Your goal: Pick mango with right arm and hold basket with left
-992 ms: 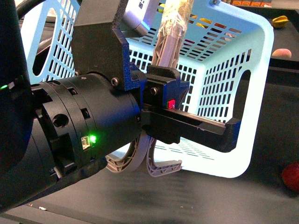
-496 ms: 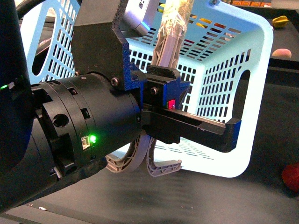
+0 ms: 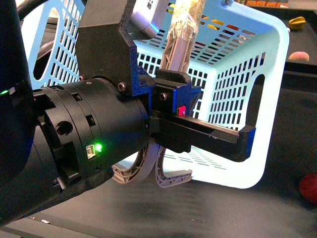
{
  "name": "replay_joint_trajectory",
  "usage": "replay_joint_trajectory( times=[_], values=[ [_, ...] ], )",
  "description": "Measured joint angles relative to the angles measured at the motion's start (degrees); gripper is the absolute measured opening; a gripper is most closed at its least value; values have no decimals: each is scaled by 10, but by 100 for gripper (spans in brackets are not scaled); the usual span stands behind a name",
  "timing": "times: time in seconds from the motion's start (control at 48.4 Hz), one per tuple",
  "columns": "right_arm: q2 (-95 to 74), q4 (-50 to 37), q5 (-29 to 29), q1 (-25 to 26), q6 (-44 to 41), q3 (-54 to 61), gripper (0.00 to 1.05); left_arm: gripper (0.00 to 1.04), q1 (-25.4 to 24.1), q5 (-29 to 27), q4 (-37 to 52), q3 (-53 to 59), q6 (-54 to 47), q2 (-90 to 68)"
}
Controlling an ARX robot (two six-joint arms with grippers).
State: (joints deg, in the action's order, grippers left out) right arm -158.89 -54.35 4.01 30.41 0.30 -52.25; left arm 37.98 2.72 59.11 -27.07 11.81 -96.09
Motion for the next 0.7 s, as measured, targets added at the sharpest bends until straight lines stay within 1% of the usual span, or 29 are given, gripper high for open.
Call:
replay_joint_trajectory(
  times=[0.083,0.103,0.186,0.248,0.31,0.496,0.702],
  values=[
    [0,1,1,0,-1,0,87,6,0,0,0,0,0,0],
    [0,1,1,-1,-1,0,82,6,0,0,0,0,0,0],
    [0,1,0,-1,-1,0,71,6,0,0,0,0,0,0],
    [0,1,-2,-1,-1,1,66,6,0,0,0,0,0,0],
    [3,0,-6,-1,-1,7,64,6,0,0,0,0,0,0],
    [28,-1,-26,0,0,36,64,6,0,0,0,0,0,0],
    [165,9,-82,-6,17,107,64,6,0,0,0,0,0,0]
  ],
)
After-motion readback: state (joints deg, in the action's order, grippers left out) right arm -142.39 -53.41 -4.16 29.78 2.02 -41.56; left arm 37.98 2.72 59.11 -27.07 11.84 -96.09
